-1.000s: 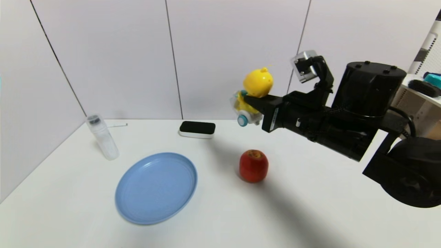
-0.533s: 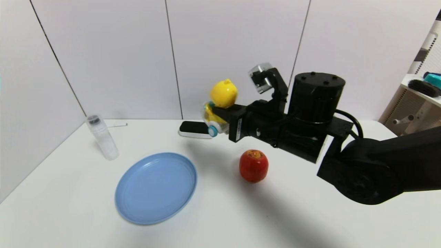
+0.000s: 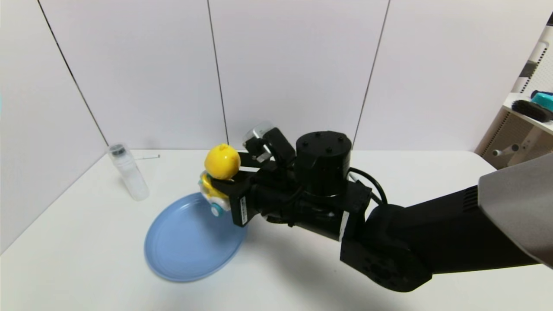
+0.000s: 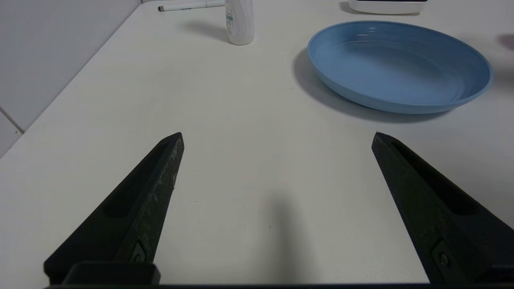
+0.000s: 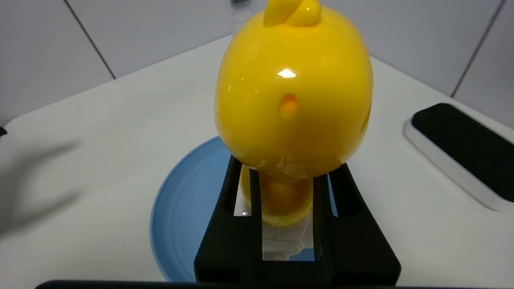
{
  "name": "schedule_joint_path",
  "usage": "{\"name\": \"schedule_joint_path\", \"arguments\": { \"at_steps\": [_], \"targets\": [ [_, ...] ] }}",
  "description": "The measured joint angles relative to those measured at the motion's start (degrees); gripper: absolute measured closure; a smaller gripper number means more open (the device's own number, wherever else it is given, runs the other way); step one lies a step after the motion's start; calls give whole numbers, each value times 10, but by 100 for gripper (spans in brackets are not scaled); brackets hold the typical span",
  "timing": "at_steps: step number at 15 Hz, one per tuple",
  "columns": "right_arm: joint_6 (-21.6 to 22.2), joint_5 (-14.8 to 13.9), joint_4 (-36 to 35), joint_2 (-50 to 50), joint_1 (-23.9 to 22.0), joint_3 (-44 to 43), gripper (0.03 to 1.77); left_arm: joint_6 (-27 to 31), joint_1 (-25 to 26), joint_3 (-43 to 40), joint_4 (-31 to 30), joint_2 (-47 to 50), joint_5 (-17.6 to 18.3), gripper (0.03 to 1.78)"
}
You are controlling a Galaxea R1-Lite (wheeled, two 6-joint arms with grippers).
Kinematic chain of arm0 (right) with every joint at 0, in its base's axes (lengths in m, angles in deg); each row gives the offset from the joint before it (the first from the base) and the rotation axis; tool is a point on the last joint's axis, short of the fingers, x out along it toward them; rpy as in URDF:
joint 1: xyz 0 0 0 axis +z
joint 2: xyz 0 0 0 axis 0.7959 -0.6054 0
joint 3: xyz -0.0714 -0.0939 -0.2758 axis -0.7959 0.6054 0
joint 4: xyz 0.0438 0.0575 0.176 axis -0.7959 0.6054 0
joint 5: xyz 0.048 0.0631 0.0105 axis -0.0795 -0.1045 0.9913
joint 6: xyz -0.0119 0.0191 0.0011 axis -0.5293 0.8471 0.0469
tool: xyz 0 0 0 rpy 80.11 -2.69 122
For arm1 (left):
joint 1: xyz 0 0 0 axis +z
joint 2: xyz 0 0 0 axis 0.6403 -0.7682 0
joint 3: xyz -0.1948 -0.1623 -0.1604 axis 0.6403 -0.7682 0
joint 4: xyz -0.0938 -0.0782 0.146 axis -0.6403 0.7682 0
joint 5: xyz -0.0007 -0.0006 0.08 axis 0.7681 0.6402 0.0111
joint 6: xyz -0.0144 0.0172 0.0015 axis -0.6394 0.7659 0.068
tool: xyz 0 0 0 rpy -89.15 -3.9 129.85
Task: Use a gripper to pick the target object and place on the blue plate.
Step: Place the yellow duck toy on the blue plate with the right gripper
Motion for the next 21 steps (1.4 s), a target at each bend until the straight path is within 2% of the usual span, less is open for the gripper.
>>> {"name": "schedule_joint_path", "arguments": {
  "at_steps": [8, 21],
  "targets": [
    [-3, 0, -1, -62, 43, -14, 145, 0, 0, 0, 0, 0, 0, 12],
    [-15, -1, -16, -134, 44, -64, 145, 0, 0, 0, 0, 0, 0, 12]
  ]
}}
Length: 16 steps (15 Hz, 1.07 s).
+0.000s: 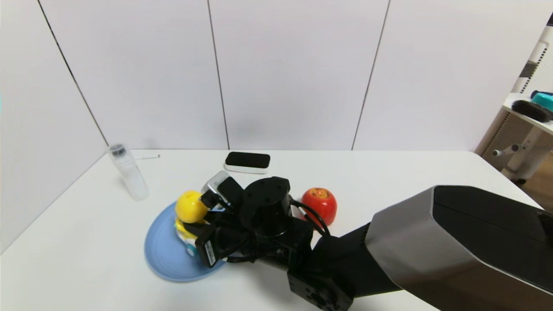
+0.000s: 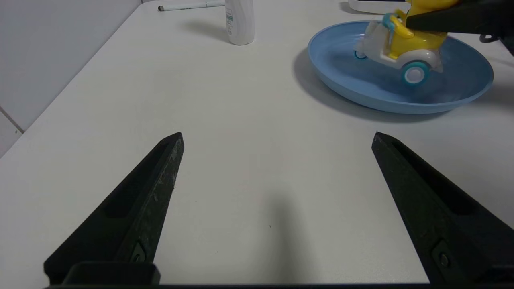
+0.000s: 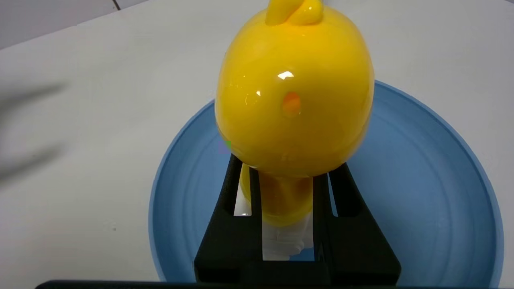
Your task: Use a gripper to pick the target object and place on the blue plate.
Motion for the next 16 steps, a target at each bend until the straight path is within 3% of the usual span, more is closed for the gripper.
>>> {"name": "schedule_joint_path", "arguments": {
  "at_steps": [1, 5, 8, 11, 16],
  "targets": [
    [0, 0, 0, -4, -1, -2, 145, 0, 0, 0, 0, 0, 0, 12],
    [-5, -2, 0, -14, -4, -12, 90, 0, 0, 0, 0, 0, 0, 12],
    [-6, -4, 3, -11, -7, -12, 64, 0, 0, 0, 0, 0, 0, 12],
    [-4, -4, 8, 30, -12, 23, 46, 0, 0, 0, 0, 0, 0, 12],
    [-2, -4, 12, 174, -42, 171, 29, 0, 0, 0, 0, 0, 0, 12]
  ]
}}
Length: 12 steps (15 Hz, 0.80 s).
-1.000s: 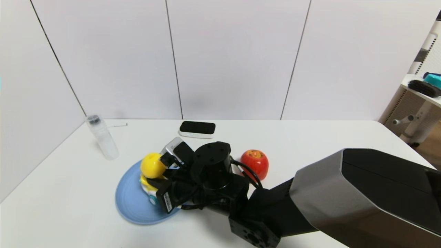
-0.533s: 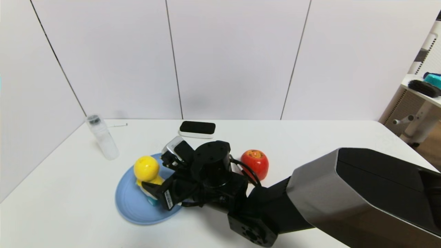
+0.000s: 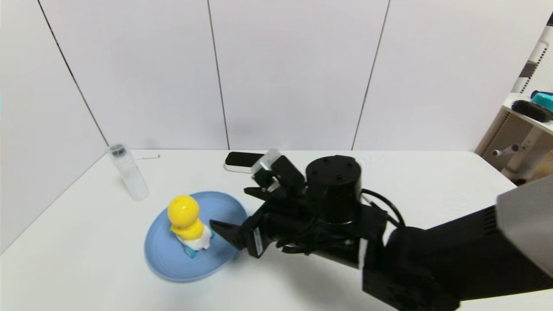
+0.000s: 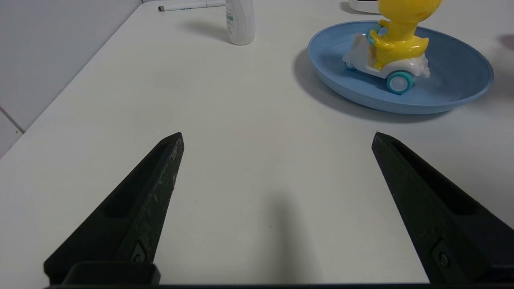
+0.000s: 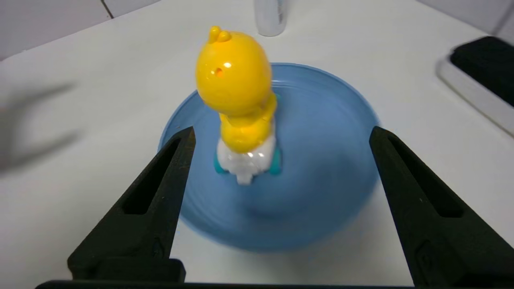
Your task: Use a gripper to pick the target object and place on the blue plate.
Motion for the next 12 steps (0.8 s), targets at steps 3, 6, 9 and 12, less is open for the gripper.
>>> {"name": "schedule_joint_path", "arguments": {
  "at_steps": [3, 6, 9, 12],
  "targets": [
    [0, 1, 30, 118, -44, 79, 23, 0, 0, 0, 0, 0, 0, 12],
    [1, 2, 95, 245, -115, 147, 18, 0, 0, 0, 0, 0, 0, 12],
    [2, 3, 136, 369, -231, 224, 15, 0, 0, 0, 0, 0, 0, 12],
    [0, 4, 163, 481, -350, 287, 13, 0, 0, 0, 0, 0, 0, 12]
  ]
}}
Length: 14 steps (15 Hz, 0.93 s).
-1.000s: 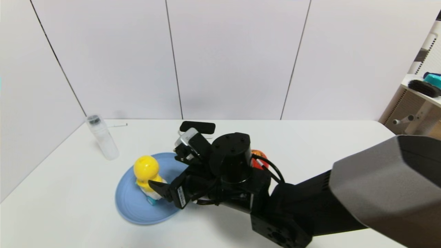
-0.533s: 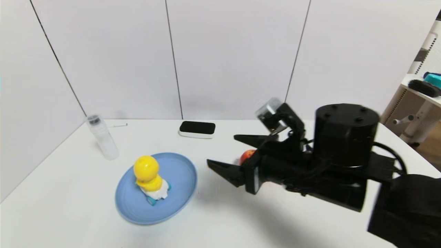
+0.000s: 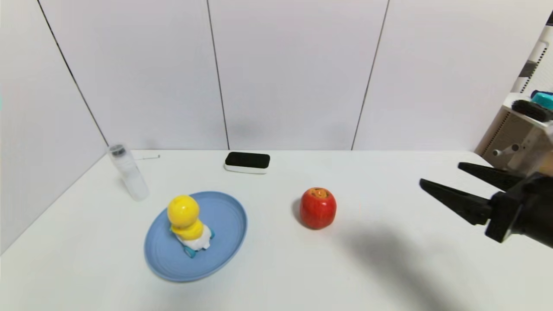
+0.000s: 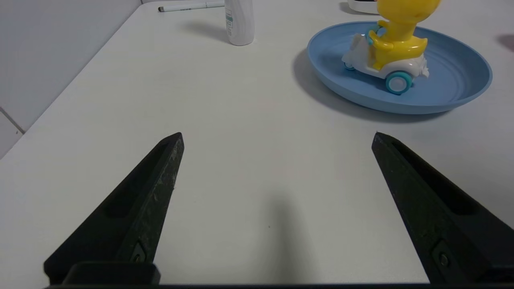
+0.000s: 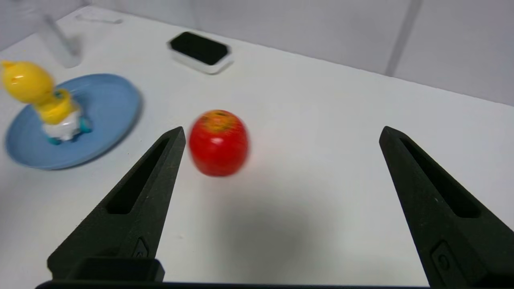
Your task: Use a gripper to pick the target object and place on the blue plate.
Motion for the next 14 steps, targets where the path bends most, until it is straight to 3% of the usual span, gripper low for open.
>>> {"name": "schedule_joint_path", "arguments": {
  "at_steps": [3, 7, 11, 14],
  "targets": [
    [-9, -3, 23, 101, -83, 34, 12, 0, 0, 0, 0, 0, 0, 12],
    [-20, -5, 30, 234, -147, 101, 11, 0, 0, 0, 0, 0, 0, 12],
    [-35, -15, 32, 357, -163, 203, 11, 0, 0, 0, 0, 0, 0, 12],
    [-45, -15, 61, 426, -127, 248, 11, 0, 0, 0, 0, 0, 0, 12]
  ]
}}
